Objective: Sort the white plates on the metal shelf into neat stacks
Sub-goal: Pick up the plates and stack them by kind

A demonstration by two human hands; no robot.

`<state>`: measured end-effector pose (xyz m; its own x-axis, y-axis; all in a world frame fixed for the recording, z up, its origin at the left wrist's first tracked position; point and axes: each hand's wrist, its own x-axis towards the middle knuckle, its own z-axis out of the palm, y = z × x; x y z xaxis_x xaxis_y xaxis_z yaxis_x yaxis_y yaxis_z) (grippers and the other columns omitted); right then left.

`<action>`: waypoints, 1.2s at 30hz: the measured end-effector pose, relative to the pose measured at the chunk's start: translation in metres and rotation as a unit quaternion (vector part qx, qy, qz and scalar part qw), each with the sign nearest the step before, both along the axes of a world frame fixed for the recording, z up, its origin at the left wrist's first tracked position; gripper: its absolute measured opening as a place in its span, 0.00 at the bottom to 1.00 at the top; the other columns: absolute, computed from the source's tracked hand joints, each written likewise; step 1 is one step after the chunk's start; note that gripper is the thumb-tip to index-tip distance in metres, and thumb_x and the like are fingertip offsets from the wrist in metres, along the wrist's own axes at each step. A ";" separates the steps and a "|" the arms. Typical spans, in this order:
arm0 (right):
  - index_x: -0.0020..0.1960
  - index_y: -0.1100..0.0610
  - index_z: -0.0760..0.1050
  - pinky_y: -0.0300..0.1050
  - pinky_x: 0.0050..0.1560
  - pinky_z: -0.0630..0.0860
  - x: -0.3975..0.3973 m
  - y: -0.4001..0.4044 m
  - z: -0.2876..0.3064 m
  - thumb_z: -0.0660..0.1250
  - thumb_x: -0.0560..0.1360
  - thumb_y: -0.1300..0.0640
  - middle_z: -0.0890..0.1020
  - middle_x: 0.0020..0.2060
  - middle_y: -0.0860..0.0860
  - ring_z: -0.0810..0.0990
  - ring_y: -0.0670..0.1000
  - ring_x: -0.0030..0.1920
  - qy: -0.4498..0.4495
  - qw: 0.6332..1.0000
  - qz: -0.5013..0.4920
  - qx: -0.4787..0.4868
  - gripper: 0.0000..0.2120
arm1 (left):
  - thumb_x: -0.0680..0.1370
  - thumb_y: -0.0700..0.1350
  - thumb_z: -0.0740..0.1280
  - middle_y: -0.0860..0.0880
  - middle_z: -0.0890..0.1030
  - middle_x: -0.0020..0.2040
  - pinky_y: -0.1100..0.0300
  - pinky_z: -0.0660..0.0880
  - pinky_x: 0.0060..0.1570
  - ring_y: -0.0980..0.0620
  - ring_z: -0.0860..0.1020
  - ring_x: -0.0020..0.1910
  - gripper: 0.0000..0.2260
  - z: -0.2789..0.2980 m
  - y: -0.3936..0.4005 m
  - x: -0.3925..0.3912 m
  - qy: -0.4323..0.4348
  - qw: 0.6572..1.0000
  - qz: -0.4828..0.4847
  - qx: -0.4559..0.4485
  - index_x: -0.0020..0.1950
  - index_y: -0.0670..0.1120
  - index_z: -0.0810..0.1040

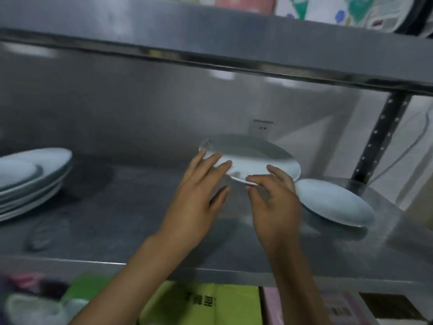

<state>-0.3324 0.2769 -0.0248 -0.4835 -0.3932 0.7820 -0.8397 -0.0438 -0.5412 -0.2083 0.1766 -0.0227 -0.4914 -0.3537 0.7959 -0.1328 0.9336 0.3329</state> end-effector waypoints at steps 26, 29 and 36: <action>0.71 0.55 0.67 0.45 0.75 0.56 0.417 -0.225 0.030 0.56 0.77 0.67 0.60 0.76 0.51 0.55 0.50 0.76 0.126 0.958 0.223 0.129 0.23 | 0.71 0.34 0.73 0.45 0.84 0.46 0.58 0.73 0.58 0.46 0.79 0.57 0.05 0.012 -0.205 0.469 0.158 0.935 0.312 -0.055 0.45 0.38 0.81; 0.70 0.58 0.69 0.48 0.75 0.56 0.419 -0.240 0.022 0.57 0.76 0.68 0.61 0.76 0.53 0.54 0.52 0.76 0.169 0.953 0.195 0.157 0.23 | 0.71 0.35 0.73 0.44 0.84 0.47 0.63 0.70 0.58 0.46 0.79 0.57 0.04 0.012 -0.230 0.479 0.149 0.934 0.323 -0.028 0.45 0.39 0.81; 0.64 0.58 0.74 0.46 0.74 0.57 0.416 -0.261 0.027 0.58 0.76 0.67 0.63 0.75 0.53 0.54 0.50 0.75 0.161 0.956 0.187 0.160 0.18 | 0.72 0.34 0.72 0.38 0.81 0.56 0.60 0.66 0.59 0.41 0.77 0.61 0.05 0.004 -0.264 0.477 0.114 0.924 0.361 0.051 0.47 0.38 0.82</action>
